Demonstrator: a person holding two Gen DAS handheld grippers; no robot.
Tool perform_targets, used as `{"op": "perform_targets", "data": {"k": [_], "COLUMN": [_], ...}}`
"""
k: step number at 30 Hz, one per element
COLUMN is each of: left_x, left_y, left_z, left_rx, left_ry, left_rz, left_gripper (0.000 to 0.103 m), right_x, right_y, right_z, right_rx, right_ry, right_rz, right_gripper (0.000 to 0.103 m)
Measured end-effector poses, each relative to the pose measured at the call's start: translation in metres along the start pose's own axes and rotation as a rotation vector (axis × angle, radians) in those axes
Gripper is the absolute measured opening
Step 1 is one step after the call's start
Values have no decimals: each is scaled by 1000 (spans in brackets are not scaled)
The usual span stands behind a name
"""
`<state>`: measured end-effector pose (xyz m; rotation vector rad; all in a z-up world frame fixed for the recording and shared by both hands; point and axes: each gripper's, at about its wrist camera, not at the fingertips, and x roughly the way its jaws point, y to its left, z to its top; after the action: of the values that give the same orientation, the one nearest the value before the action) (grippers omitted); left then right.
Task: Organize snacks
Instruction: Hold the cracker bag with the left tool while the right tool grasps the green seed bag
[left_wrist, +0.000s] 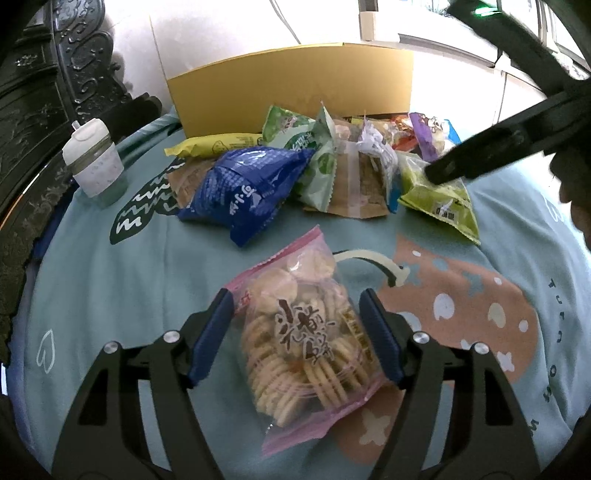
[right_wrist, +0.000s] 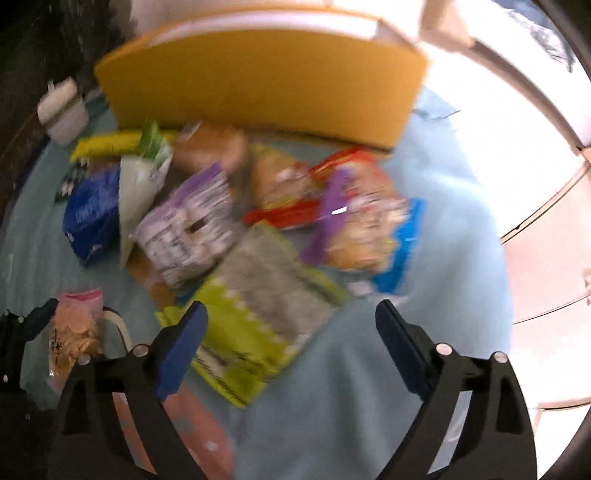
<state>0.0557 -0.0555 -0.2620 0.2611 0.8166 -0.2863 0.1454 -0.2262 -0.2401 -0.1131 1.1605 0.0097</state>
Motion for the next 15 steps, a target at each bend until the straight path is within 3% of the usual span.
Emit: {"op": "perform_targets", "data": {"k": [2, 4, 7, 8, 9, 12, 15], "left_x": [0, 1, 1, 1, 1, 1, 0], "left_y": [0, 0, 0, 0, 0, 0, 0], "left_z": [0, 1, 1, 1, 1, 1, 1], "left_rx": [2, 3, 2, 1, -1, -7, -11], "left_ry": [1, 2, 2, 3, 2, 2, 2], "left_rz": [0, -1, -2, -4, -6, -11, -15], "left_gripper": [73, 73, 73, 73, 73, 74, 74], "right_x": [8, 12, 28, 33, 35, 30, 23], "right_y": [13, 18, 12, 10, 13, 31, 37], "right_z": [9, 16, 24, 30, 36, 42, 40], "right_rx": [16, 34, 114, 130, 115, -24, -53], "right_ry": [-4, -13, 51, 65, 66, 39, 22], "right_rz": [-65, -84, 26, 61, 97, 149, 211], "right_gripper": [102, 102, 102, 98, 84, 71, 59]}}
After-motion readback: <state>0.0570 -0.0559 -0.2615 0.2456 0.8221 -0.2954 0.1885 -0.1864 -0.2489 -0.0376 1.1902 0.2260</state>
